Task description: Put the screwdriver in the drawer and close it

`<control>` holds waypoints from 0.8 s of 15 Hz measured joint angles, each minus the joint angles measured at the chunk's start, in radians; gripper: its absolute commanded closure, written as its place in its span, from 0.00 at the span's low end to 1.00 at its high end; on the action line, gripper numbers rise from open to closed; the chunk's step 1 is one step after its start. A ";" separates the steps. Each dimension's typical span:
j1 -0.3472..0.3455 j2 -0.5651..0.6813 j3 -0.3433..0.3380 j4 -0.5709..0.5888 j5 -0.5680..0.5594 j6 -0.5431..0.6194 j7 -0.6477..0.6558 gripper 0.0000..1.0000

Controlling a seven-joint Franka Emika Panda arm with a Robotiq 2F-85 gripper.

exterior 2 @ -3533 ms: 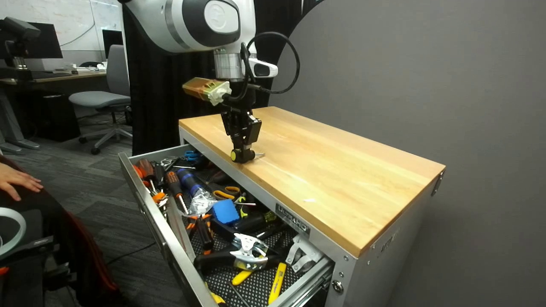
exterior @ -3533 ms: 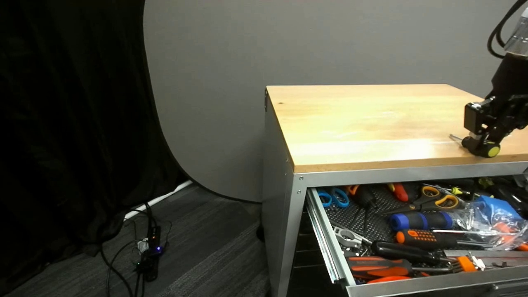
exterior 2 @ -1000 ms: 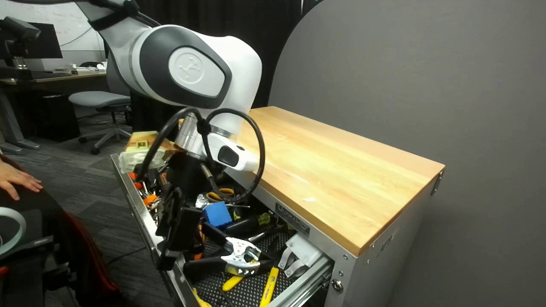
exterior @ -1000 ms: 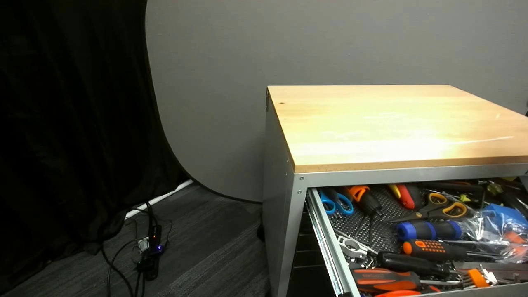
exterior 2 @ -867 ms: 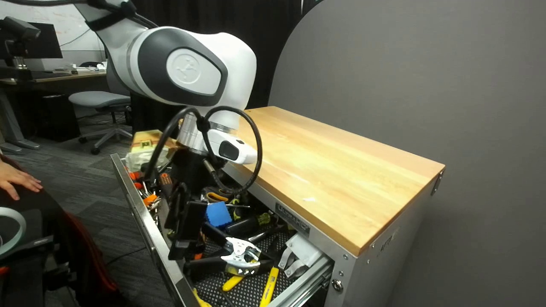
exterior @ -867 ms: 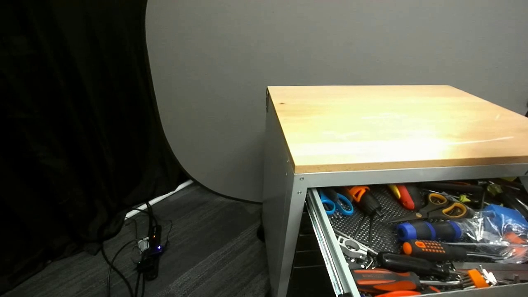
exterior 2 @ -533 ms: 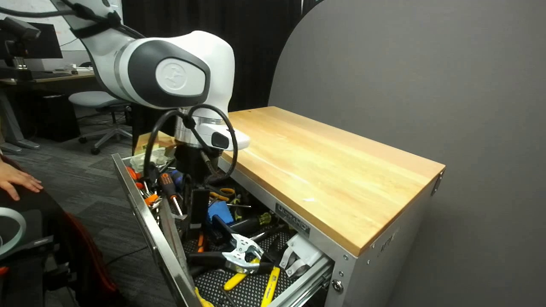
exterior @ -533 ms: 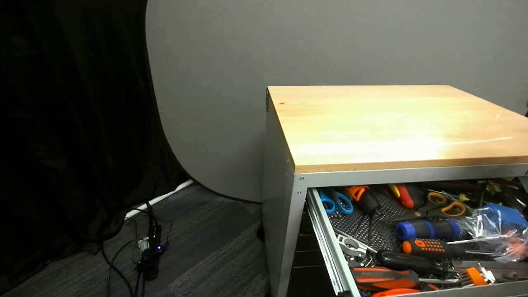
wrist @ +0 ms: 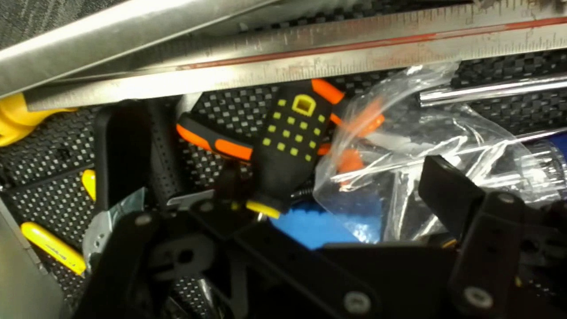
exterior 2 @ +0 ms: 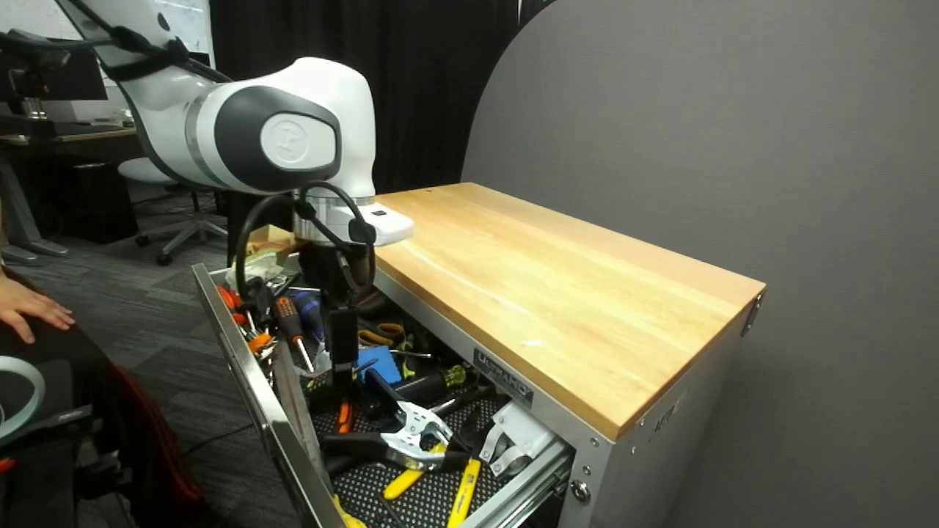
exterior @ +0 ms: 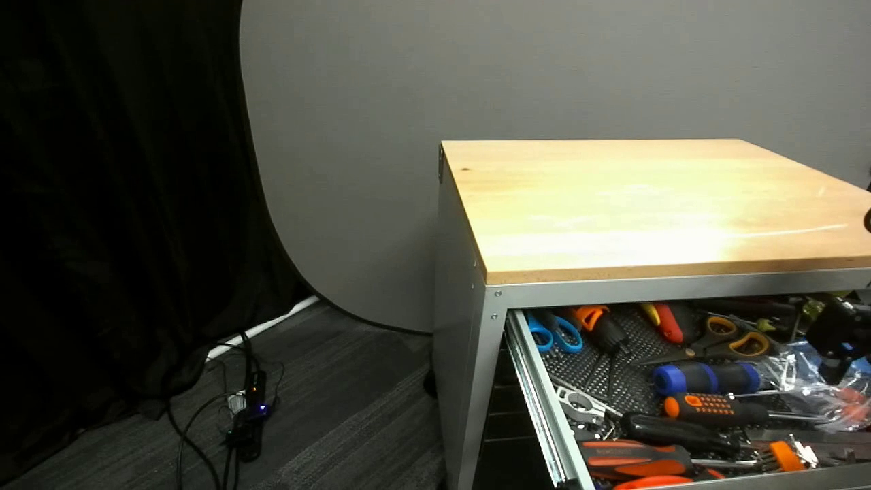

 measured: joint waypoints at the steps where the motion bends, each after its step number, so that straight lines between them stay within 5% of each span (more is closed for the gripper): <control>1: 0.001 0.002 0.011 -0.001 0.010 0.005 -0.007 0.00; 9: 0.024 -0.005 0.221 -0.041 0.266 0.009 -0.288 0.00; 12: 0.054 -0.008 0.247 -0.053 0.283 0.009 -0.301 0.00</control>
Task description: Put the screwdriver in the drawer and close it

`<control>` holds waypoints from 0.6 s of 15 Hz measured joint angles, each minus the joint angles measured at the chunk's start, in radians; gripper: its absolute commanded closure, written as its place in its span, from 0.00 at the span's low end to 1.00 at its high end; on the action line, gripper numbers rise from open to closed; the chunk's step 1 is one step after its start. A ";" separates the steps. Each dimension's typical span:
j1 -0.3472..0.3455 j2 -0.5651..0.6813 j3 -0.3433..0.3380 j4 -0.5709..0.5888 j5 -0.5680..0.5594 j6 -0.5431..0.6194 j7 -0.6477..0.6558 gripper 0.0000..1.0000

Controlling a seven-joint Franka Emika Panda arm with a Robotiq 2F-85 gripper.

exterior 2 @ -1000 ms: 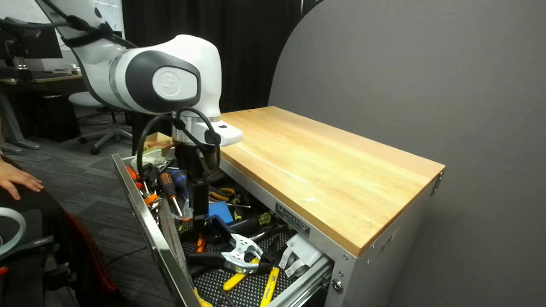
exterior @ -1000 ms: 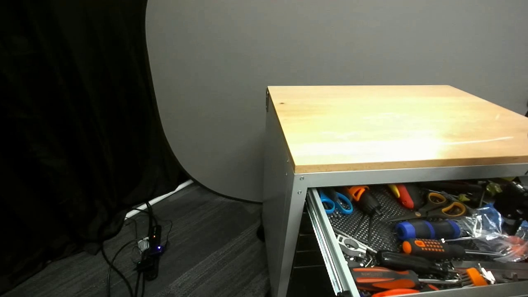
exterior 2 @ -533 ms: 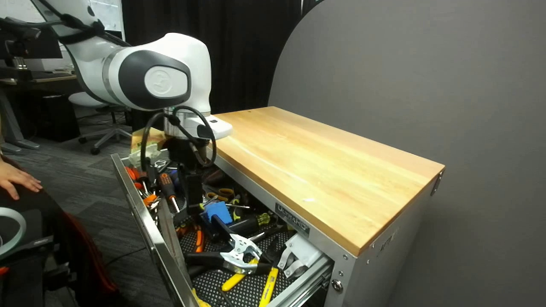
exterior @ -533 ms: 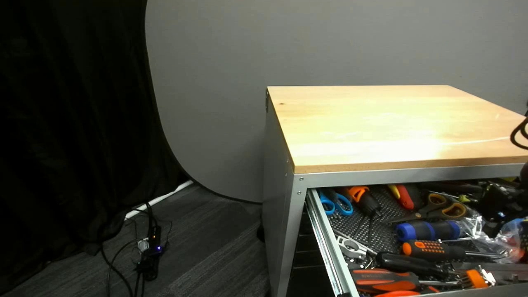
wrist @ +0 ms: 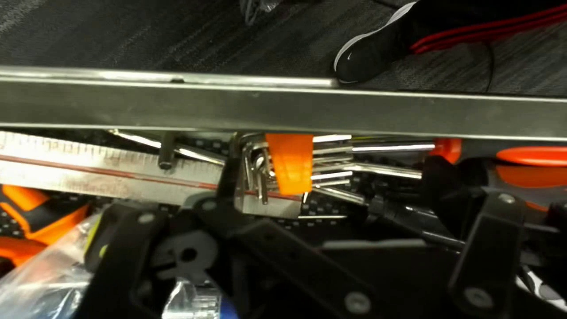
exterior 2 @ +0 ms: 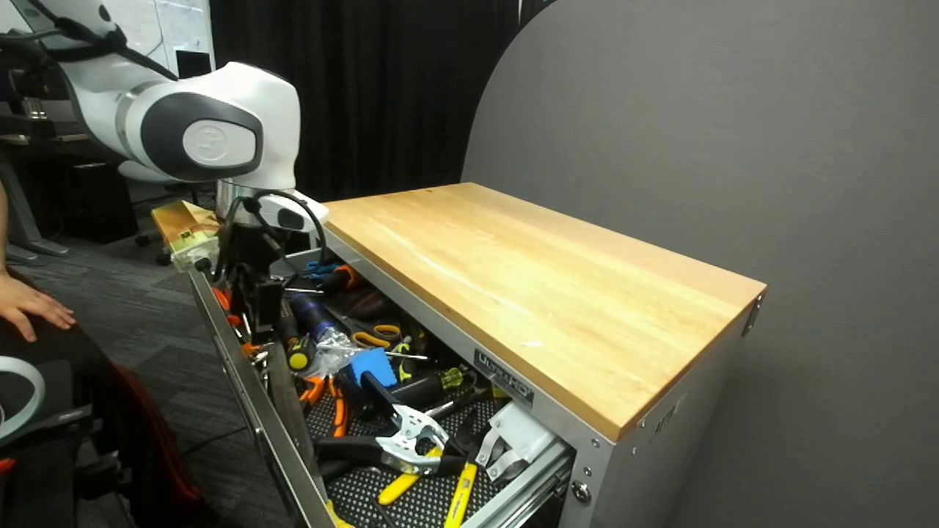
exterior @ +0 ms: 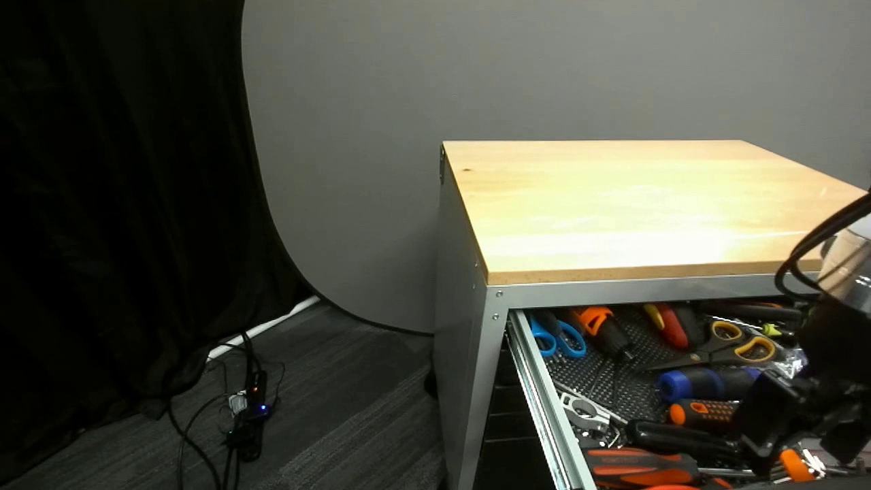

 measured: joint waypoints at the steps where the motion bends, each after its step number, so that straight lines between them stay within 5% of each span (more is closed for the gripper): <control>1: 0.003 -0.005 -0.004 -0.001 -0.003 0.004 0.001 0.00; 9: -0.007 -0.144 -0.132 -0.006 -0.148 -0.013 0.072 0.00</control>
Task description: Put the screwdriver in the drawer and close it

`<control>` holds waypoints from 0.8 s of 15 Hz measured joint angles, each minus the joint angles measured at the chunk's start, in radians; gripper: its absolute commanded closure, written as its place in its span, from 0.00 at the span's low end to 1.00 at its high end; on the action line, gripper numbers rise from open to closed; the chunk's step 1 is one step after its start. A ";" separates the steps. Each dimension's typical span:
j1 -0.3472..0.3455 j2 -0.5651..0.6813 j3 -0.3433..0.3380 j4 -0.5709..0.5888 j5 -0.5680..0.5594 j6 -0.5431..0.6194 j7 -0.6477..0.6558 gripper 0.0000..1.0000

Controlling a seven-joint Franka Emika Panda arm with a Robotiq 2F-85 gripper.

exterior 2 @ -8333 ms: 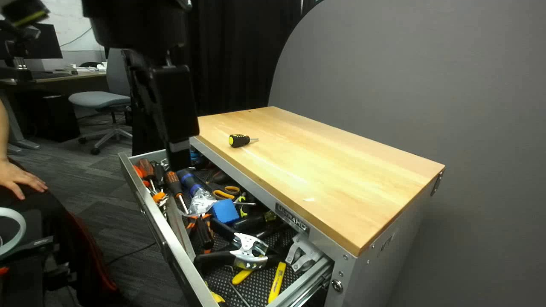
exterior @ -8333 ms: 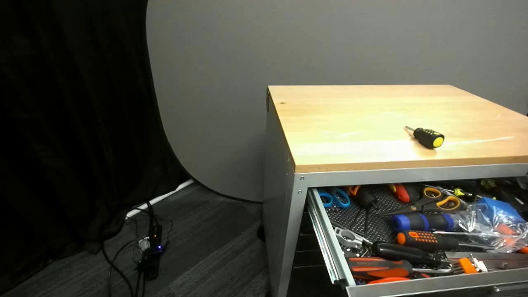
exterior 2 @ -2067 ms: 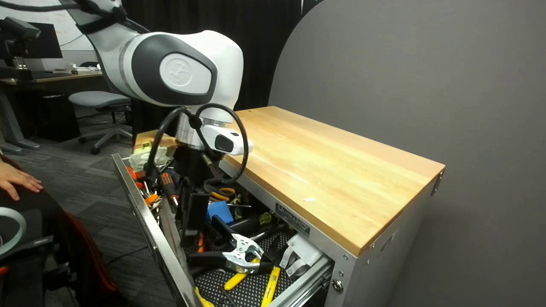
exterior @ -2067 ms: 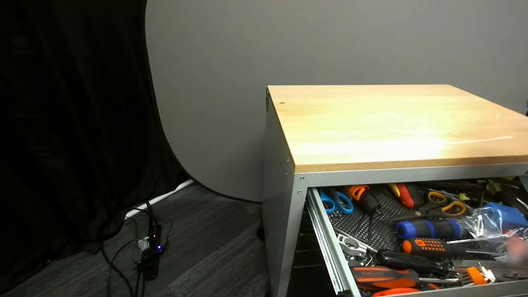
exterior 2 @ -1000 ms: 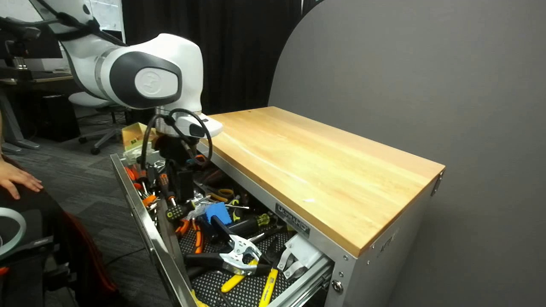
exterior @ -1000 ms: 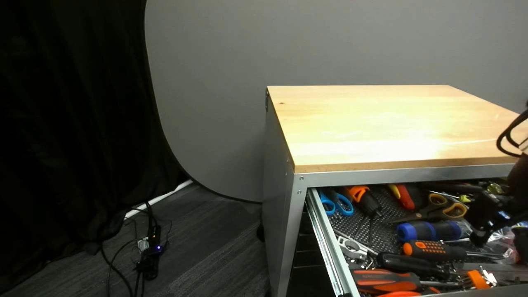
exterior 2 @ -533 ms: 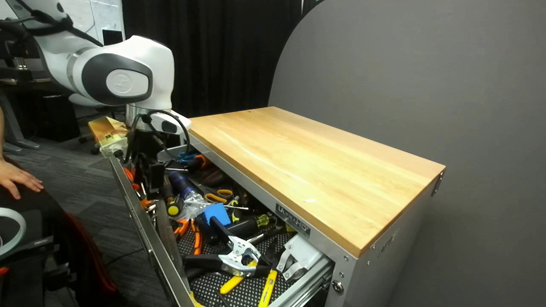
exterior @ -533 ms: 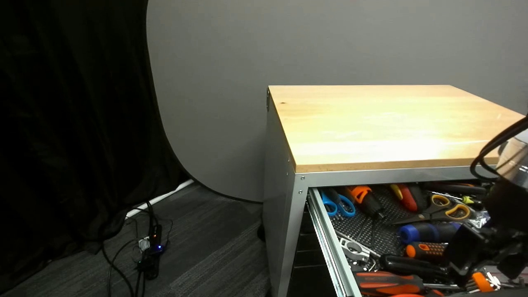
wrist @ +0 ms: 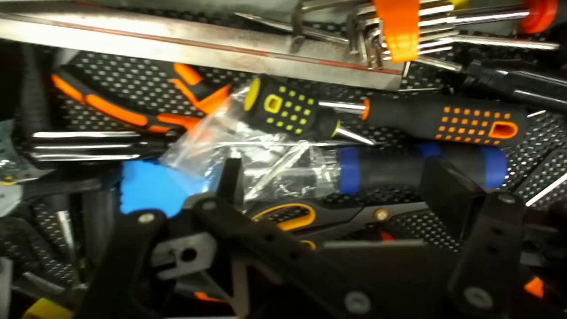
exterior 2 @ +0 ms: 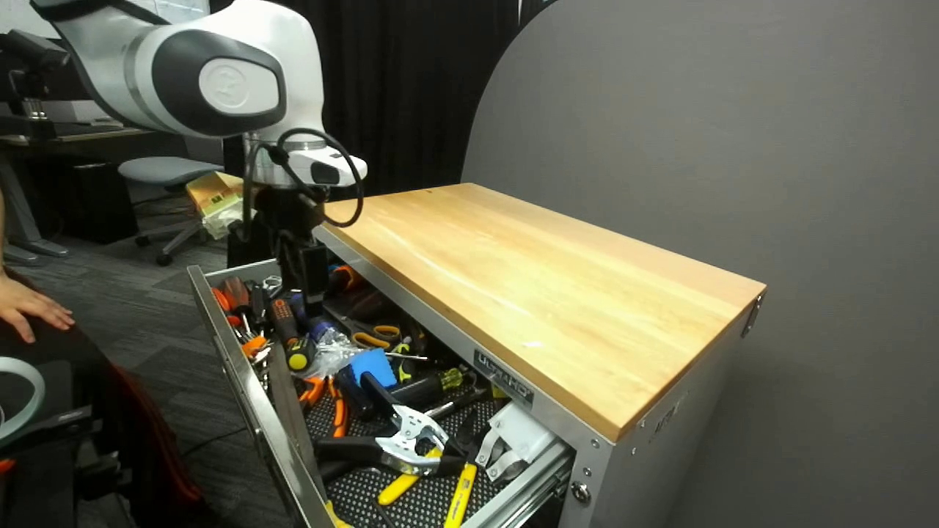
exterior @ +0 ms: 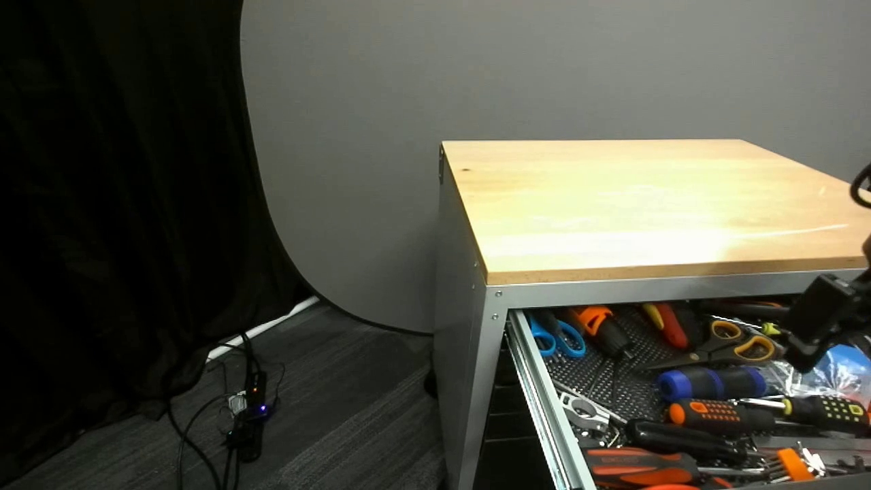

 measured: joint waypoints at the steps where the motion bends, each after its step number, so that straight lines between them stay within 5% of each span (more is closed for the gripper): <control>1: -0.008 -0.023 -0.015 0.000 -0.029 -0.054 0.006 0.00; 6: -0.099 -0.074 -0.049 -0.006 -0.069 -0.418 -0.105 0.00; 7: -0.117 -0.072 -0.057 -0.010 -0.093 -0.453 -0.106 0.25; 8: -0.133 -0.068 -0.067 -0.018 -0.116 -0.461 -0.104 0.26; 12: -0.175 -0.008 -0.087 -0.038 -0.143 -0.385 -0.099 0.58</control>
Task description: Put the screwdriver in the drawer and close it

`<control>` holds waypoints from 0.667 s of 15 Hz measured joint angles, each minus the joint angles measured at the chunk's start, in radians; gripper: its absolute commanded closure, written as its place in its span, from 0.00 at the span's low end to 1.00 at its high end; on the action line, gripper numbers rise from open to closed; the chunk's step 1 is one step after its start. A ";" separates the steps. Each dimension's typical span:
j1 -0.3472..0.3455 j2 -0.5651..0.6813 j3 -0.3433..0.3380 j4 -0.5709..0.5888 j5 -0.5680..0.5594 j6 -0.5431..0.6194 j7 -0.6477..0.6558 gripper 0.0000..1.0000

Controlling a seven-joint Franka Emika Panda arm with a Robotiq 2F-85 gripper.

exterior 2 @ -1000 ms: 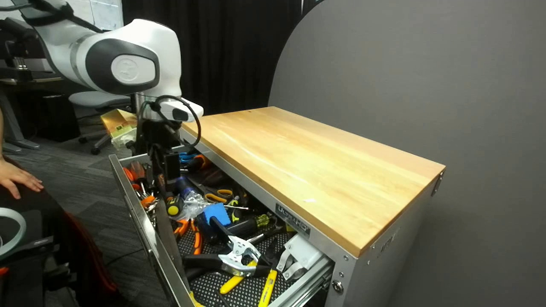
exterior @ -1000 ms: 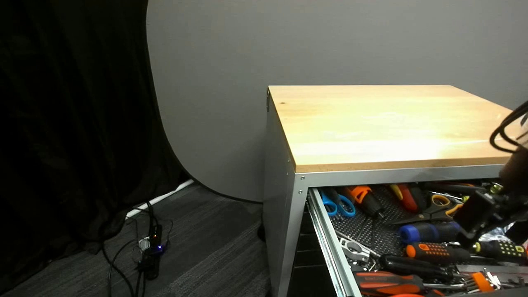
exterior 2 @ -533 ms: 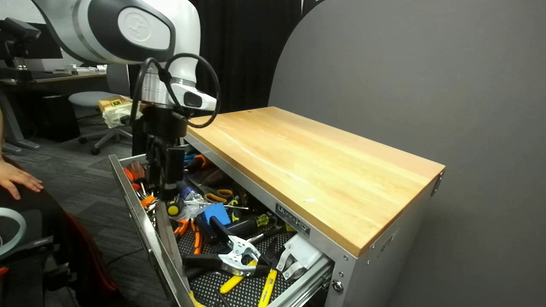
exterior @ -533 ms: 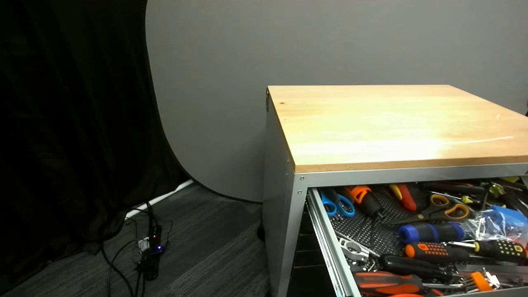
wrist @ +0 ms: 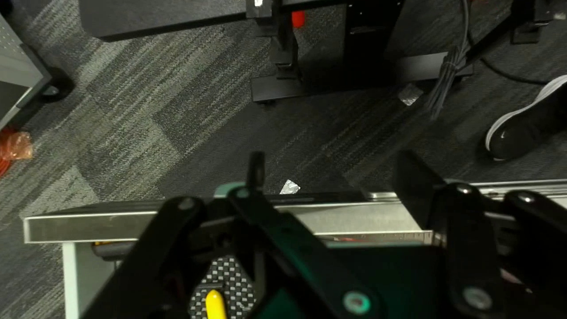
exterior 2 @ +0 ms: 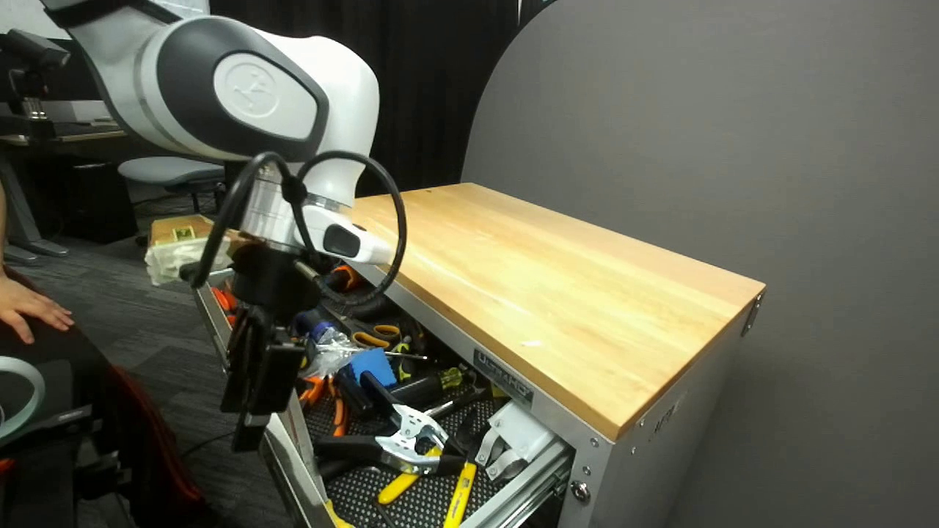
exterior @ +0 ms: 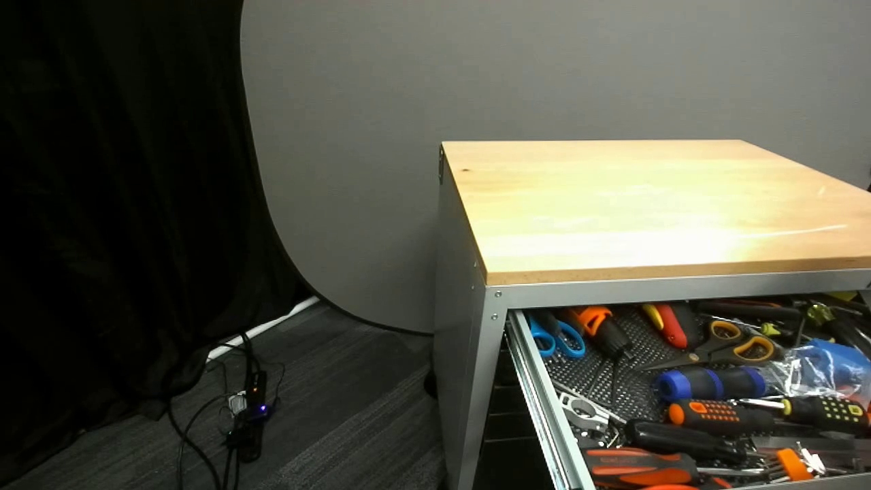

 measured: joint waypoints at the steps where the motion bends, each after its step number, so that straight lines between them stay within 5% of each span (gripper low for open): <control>1: -0.003 0.023 -0.002 -0.001 0.000 0.026 0.000 0.67; 6: -0.001 0.099 -0.005 -0.005 0.000 0.130 0.045 0.98; 10: 0.025 0.100 -0.005 -0.008 0.005 0.254 0.193 0.97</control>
